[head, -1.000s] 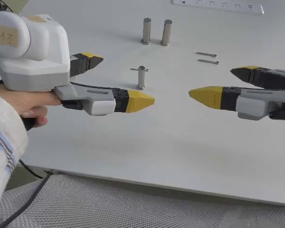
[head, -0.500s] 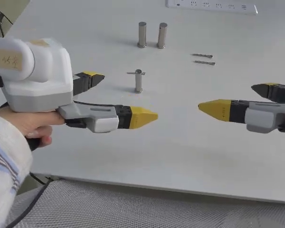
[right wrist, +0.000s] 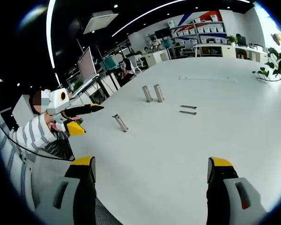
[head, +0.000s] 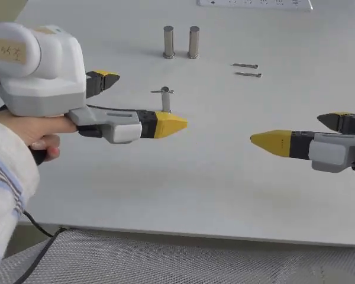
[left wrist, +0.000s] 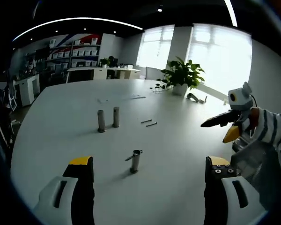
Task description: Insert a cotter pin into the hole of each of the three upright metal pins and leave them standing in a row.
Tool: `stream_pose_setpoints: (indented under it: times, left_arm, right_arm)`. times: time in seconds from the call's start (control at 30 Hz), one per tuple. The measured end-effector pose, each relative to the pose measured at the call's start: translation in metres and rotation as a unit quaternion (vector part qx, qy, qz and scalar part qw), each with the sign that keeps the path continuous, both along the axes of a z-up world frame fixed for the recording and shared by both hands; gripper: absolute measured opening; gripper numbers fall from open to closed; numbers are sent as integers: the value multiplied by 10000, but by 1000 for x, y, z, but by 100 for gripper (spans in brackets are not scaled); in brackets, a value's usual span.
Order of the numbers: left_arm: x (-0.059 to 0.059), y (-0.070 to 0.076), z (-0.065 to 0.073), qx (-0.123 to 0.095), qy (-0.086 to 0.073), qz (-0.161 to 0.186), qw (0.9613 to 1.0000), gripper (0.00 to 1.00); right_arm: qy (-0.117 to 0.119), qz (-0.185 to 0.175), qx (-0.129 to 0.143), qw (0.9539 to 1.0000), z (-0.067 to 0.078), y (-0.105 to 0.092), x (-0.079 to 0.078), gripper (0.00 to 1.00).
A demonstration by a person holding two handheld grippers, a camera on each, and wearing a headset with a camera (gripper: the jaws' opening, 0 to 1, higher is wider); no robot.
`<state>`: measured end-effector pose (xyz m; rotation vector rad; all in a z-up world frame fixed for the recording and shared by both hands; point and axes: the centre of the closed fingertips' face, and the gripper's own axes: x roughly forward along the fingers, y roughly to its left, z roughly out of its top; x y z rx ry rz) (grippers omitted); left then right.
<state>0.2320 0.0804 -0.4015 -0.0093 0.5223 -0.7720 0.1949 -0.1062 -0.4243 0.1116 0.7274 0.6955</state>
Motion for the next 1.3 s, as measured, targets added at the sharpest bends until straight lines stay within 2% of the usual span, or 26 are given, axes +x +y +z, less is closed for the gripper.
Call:
stream_pose_setpoints:
  times: [0.13, 0.23, 0.33, 0.37, 0.5, 0.6, 0.63, 0.67, 0.8, 0.93, 1.0, 1.07, 1.1, 1.3]
  left_arm:
    - [23, 2, 8, -32, -142, 51, 9999, 99]
    - [36, -2, 14, -43, -219, 65, 9997, 99]
    - [54, 0, 16, -18, -295, 115, 9995, 99]
    - [64, 2, 16, -33, -331, 141, 9993, 99]
    - [90, 8, 12, 5, -360, 242, 9991, 99]
    - [115, 15, 1, 138, -328, 217, 9991, 97]
    - [119, 16, -1, 182, -349, 191, 9990, 96]
    - [126, 18, -2, 273, -456, 155, 9985, 95]
    - [139, 17, -9, 375, -486, 50, 9981, 93]
    - [156, 15, -14, 490, -568, 11, 9972, 86]
    - [162, 14, -18, 560, -567, -33, 9968, 79]
    - [167, 11, -21, 669, -685, -201, 9952, 67]
    - [169, 10, -23, 742, -692, -236, 9946, 64]
    - [175, 6, -43, 898, -496, -420, 9938, 50]
  right_arm:
    - [5, -81, 11, 10000, 0, -4, -2, 96]
    - [17, -108, 11, 9999, 0, -5, -4, 96]
    - [41, -142, 10, 9999, -2, -8, -6, 95]
    - [47, -162, 20, 9999, -2, -8, -6, 95]
    - [88, -248, 65, 9996, -3, -10, -8, 96]
    - [111, -269, 26, 9996, -5, -12, -9, 95]
    - [110, -288, 22, 9995, -5, -13, -9, 95]
    - [109, -327, 36, 9994, -5, -15, -9, 95]
    - [139, -418, 58, 9990, -5, -19, -8, 95]
    - [178, -467, 29, 9987, -7, -21, -9, 94]
    - [195, -488, 29, 9986, -8, -21, -9, 94]
    - [204, -511, 20, 9985, -8, -22, -9, 93]
    - [192, -520, 15, 9985, -8, -22, -9, 92]
    - [103, -529, -89, 9985, -7, -26, -7, 90]
